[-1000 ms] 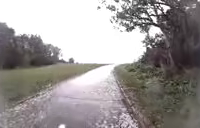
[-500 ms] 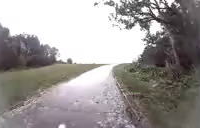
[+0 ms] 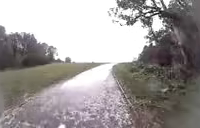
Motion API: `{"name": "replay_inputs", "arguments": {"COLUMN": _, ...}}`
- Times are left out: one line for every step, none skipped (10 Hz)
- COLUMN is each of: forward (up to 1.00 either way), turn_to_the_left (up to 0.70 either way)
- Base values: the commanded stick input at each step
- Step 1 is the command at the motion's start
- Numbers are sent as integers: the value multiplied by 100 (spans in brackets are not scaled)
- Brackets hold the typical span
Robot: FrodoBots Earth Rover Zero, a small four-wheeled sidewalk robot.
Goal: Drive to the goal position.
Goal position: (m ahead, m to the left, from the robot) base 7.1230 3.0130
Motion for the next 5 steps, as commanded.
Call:
{"name": "replay_inputs", "arguments": {"forward": 100, "turn_to_the_left": 0}}
{"name": "replay_inputs", "arguments": {"forward": 100, "turn_to_the_left": 0}}
{"name": "replay_inputs", "arguments": {"forward": 100, "turn_to_the_left": 0}}
{"name": "replay_inputs", "arguments": {"forward": 100, "turn_to_the_left": 0}}
{"name": "replay_inputs", "arguments": {"forward": 100, "turn_to_the_left": 0}}
